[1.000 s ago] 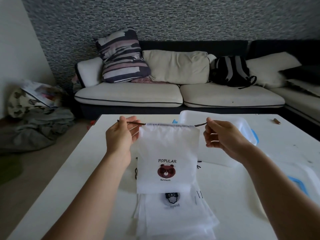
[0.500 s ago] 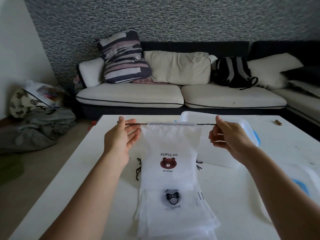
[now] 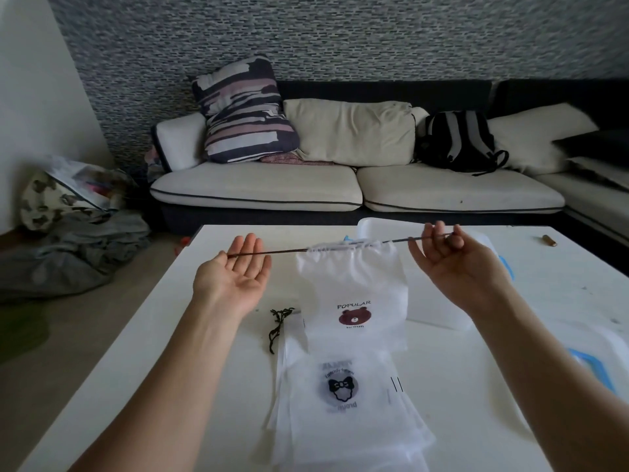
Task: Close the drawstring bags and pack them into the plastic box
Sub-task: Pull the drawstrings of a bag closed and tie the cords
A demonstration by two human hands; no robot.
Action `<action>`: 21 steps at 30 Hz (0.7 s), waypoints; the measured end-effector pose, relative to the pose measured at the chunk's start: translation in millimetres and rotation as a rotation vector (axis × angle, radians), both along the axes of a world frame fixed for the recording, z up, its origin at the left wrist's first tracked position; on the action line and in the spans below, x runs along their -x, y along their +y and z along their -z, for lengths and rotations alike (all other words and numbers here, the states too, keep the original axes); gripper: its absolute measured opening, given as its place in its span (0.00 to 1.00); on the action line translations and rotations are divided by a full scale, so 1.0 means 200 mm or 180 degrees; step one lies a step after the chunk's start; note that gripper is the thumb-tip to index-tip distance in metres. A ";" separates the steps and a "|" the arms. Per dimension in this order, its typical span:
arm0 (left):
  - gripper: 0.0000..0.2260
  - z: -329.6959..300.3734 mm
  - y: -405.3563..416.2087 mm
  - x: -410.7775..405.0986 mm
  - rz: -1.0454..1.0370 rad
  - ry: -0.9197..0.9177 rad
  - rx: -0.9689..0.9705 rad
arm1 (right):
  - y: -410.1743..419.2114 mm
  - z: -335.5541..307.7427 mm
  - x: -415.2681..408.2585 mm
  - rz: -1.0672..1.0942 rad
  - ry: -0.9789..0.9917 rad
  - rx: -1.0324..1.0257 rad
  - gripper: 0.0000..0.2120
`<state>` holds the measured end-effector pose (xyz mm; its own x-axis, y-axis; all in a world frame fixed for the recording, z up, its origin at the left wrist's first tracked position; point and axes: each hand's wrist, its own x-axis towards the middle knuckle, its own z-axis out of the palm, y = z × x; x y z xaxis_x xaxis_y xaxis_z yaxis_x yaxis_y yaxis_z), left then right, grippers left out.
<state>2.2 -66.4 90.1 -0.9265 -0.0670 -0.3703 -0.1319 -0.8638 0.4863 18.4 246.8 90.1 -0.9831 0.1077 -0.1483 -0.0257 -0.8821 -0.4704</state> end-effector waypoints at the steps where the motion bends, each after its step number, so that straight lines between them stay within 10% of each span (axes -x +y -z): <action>1: 0.19 0.00 -0.01 0.01 -0.0068 -0.0031 -0.0221 | 0.01 0.00 0.01 0.0061 -0.0004 0.0188 0.22; 11: 0.16 -0.04 -0.21 0.09 -0.0789 0.0264 -0.0285 | 0.23 -0.06 -0.01 0.0827 -0.0055 0.0523 0.18; 21: 0.13 -0.11 0.26 -0.15 0.0903 0.0957 0.1793 | -0.24 -0.12 -0.18 -0.0880 0.0581 -0.2796 0.13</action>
